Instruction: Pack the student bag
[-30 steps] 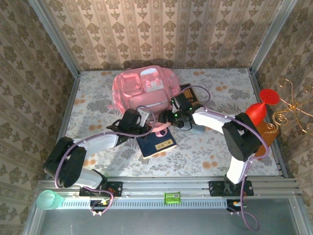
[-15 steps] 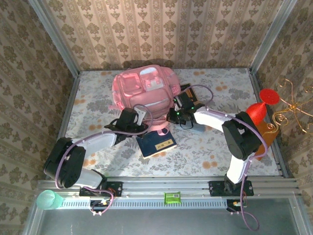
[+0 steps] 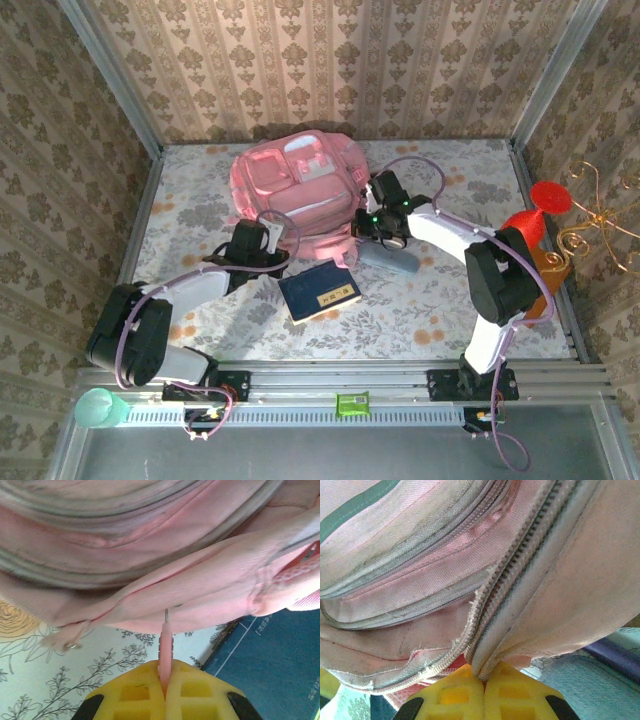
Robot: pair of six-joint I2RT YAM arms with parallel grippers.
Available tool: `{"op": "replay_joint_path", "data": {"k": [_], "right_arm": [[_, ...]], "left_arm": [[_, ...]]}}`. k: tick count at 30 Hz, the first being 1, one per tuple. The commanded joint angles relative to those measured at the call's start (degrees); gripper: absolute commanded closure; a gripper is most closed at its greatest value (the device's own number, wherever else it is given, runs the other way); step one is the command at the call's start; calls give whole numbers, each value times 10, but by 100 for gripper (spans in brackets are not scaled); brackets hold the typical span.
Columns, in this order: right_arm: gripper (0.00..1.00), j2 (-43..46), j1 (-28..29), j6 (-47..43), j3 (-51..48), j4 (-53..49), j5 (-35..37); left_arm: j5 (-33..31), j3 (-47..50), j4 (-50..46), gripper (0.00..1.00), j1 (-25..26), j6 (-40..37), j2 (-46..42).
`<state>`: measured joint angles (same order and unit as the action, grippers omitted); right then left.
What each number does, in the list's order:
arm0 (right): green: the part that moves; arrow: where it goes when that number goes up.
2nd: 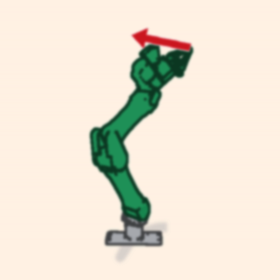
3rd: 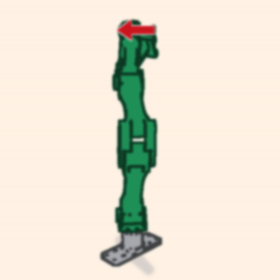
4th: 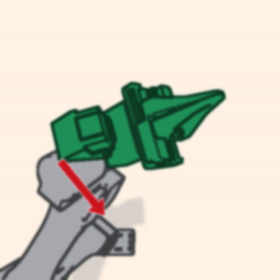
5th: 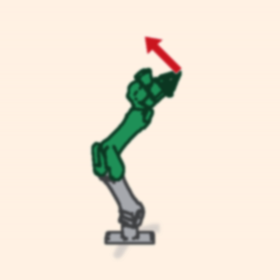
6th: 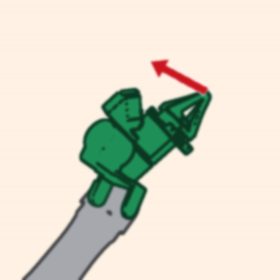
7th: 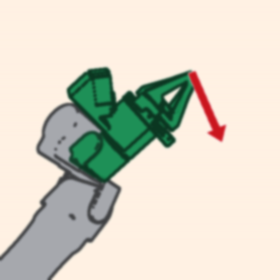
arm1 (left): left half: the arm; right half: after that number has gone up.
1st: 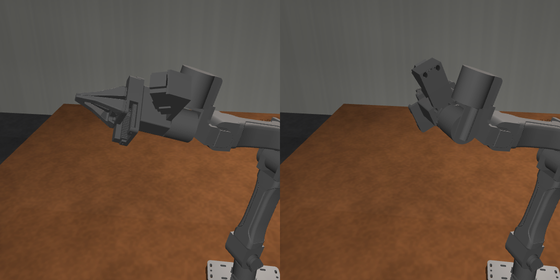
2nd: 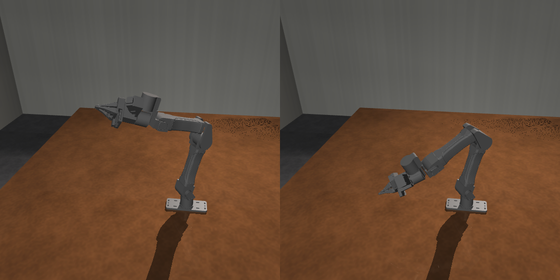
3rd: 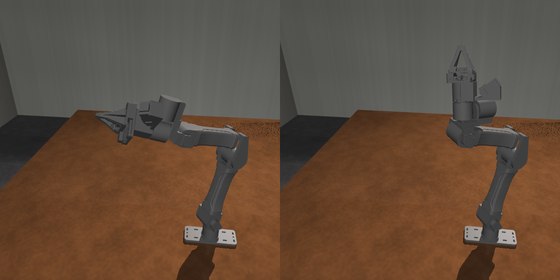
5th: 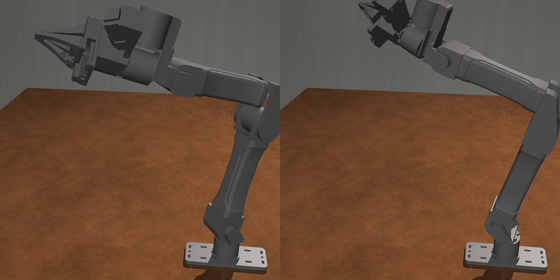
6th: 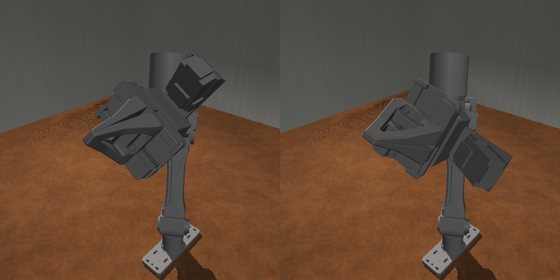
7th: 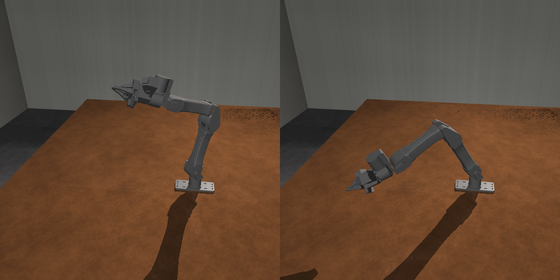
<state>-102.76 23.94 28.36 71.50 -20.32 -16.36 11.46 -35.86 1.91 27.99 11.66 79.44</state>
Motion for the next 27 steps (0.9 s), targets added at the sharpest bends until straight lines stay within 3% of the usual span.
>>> {"op": "replay_joint_path", "data": {"k": [1, 10, 15, 22, 27], "right_arm": [[100, 1, -18, -70, 43, -59, 13], [99, -38, -24, -98, 114, -101, 40], [72, -11, -24, -53, 82, -86, 7], [31, 78, -14, 78, -74, 32, -63], [22, 87, 20, 127, -122, 80, -55]], "left_arm": [[-2, 13, -14, 100, -11, -15, -13], [94, -9, 5, 100, 34, -13, -21], [99, -22, 9, 100, 49, 2, -25], [90, -33, 5, 100, 57, 3, -19], [91, -39, 0, 100, 58, 2, -20]]}}
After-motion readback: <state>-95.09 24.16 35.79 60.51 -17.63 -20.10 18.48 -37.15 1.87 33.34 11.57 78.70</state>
